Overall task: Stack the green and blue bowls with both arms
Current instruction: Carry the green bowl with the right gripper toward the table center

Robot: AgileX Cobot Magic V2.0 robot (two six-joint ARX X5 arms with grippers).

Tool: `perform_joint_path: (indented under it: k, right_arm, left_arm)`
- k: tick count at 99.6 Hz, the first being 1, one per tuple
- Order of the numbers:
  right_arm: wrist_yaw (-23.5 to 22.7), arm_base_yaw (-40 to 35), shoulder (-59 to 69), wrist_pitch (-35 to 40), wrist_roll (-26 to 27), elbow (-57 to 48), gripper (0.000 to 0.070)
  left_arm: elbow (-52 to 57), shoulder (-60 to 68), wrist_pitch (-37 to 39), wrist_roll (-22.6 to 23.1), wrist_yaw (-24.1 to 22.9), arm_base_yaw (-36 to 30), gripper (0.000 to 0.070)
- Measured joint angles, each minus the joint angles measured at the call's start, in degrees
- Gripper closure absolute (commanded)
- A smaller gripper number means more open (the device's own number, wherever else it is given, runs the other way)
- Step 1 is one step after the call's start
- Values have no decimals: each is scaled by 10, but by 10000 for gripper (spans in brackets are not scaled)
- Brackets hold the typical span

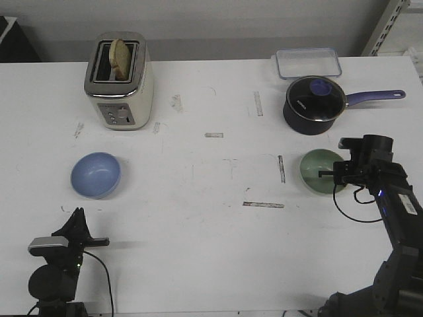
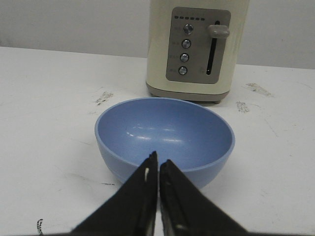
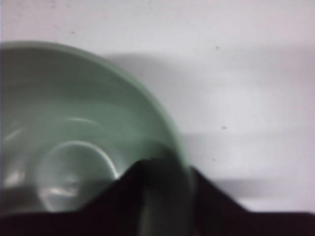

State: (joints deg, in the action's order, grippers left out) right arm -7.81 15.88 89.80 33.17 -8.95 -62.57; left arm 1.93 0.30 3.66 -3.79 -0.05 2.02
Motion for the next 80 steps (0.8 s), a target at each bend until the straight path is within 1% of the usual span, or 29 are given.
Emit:
perform_joint_path:
  k: [18, 33, 41, 54, 70, 80]
  right_arm:
    - [-3, 0, -6, 2, 2, -7, 700]
    - [-22, -14, -28, 13, 3, -28, 700]
    - [-47, -33, -52, 22, 12, -51, 700]
    - [-98, -96, -95, 15, 40, -82, 700]
    - [-162, -210, -113, 19, 80, -85, 700]
    - [-173, -295, -108, 33, 95, -85, 700]
  left_arm:
    - [0, 0, 0, 0, 0, 0, 697]
    - [0, 0, 0, 0, 0, 0, 697]
    - [0, 0, 0, 0, 0, 0, 697]
    - [0, 0, 0, 0, 0, 0, 697]
    - [0, 0, 0, 0, 0, 0, 697]
    - [0, 0, 0, 0, 0, 0, 697]
